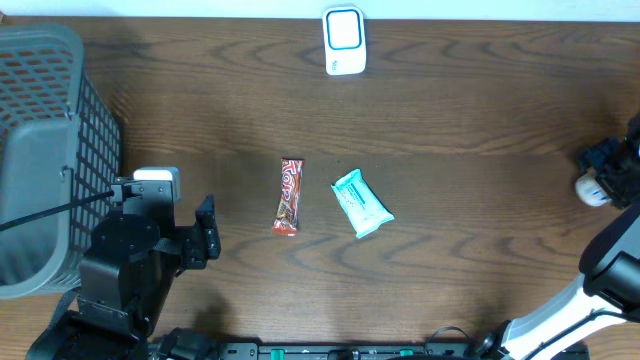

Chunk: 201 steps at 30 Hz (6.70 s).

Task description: Scan the item barcode

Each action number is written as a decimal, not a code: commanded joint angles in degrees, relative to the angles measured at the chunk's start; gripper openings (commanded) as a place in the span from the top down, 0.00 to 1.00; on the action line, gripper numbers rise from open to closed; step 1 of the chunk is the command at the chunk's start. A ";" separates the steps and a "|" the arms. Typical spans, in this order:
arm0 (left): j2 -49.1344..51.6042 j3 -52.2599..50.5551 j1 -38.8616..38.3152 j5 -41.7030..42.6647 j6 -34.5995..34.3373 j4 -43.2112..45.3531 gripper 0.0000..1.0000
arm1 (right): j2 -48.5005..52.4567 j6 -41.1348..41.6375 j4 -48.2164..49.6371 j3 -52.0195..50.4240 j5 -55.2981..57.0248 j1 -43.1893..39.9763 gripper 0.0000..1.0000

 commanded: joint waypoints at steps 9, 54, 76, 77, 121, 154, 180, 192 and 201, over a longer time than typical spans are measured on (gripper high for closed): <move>-0.04 0.87 0.02 -0.52 0.13 0.00 0.17 | -0.66 -0.11 3.65 -4.09 -5.44 -2.01 0.28; -0.04 0.87 0.02 -0.50 0.13 0.00 0.17 | -8.22 -21.55 17.33 -25.18 -48.06 49.16 0.01; -0.04 0.87 0.02 -0.52 0.13 0.00 0.18 | -7.93 -21.49 29.55 -36.24 -48.61 48.94 0.99; -0.04 0.87 0.02 -0.52 0.13 0.00 0.17 | -7.93 -20.76 29.53 -35.89 -48.57 48.74 0.99; -0.04 0.87 0.02 -0.52 0.13 0.00 0.17 | -13.64 13.70 -8.46 -12.70 3.50 71.36 0.01; -0.04 0.87 0.02 -0.52 0.13 0.00 0.17 | -24.11 -24.96 15.54 -42.64 -28.57 23.74 0.01; -0.04 0.87 0.02 -0.52 0.13 0.00 0.17 | -10.25 -31.91 27.47 -46.38 -56.78 23.87 0.59; -0.04 0.87 0.02 -0.52 0.13 0.00 0.17 | -20.46 -29.94 12.41 -38.23 -51.39 24.59 0.42; -0.04 0.87 0.02 -0.52 0.13 0.00 0.17 | -38.60 -10.51 -3.06 -37.16 -18.69 24.61 0.43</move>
